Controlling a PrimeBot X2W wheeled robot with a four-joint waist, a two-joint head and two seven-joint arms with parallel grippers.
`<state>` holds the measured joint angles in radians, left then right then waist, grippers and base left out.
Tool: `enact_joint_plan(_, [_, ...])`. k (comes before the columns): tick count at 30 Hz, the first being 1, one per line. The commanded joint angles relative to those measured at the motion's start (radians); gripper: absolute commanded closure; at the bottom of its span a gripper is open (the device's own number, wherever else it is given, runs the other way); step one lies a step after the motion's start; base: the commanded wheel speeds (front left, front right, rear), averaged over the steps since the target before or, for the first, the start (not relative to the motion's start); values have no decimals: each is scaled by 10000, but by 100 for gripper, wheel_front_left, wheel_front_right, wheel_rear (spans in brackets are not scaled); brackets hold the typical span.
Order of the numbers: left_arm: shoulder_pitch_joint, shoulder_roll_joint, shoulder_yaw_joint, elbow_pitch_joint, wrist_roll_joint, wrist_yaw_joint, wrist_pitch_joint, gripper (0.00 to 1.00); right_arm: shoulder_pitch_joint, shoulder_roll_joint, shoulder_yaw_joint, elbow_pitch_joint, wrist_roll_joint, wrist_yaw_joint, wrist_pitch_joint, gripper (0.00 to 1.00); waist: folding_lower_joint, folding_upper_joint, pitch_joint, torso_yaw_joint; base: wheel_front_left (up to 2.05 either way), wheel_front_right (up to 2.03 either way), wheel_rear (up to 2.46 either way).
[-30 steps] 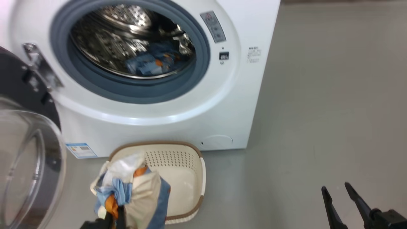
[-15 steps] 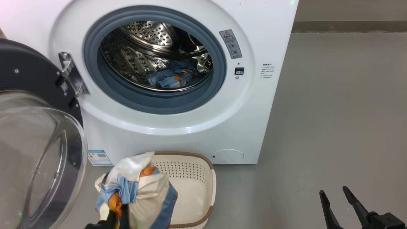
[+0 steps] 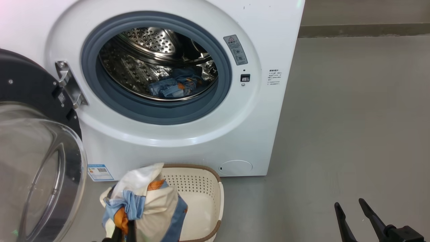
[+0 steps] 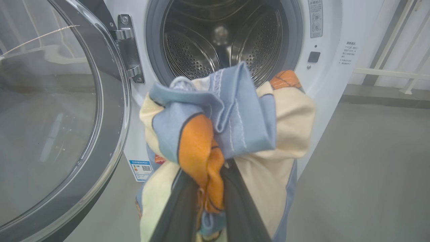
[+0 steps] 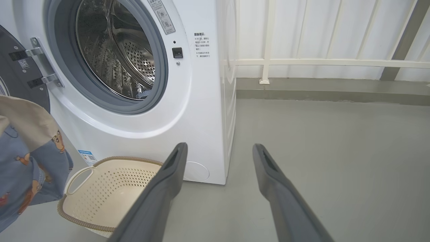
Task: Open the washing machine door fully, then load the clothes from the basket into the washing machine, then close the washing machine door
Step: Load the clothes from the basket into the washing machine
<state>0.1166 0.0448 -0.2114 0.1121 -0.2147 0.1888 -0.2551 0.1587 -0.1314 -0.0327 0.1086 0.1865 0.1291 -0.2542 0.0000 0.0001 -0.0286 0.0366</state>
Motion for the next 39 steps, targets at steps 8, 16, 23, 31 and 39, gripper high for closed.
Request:
enact_joint_plan(8, [-223, 55, 601, -333, 129, -37, -66, 100, -123, -116, 280, -207, -40, 16, -76, 0, 0, -1, -1, -170, 0, 0, 0])
enact_joint_plan(16, [-1009, 55, 812, -141, 134, -103, -66, 100, -198, -83, 513, -221, 55, 16, -76, 0, 0, -1, 302, -535, 0, 0, 0])
enact_joint_plan(23, [-1874, 55, 976, 124, 240, -154, -66, 100, -459, -71, 566, -270, 211, 16, -76, 0, 0, -1, 950, -988, 0, 0, 0])
enact_joint_plan(31, [-3967, 81, 1372, 934, 373, -154, -66, 100, -1211, -75, 826, -223, 556, 16, -76, 0, 0, -1, 2221, -1832, 0, 0, 0])
enact_joint_plan(39, [-6571, 694, 1922, 2239, 814, -62, -66, 100, -1947, -145, 1188, -108, 905, 16, -76, 0, 0, -1, 3422, -2616, 0, 0, 0])
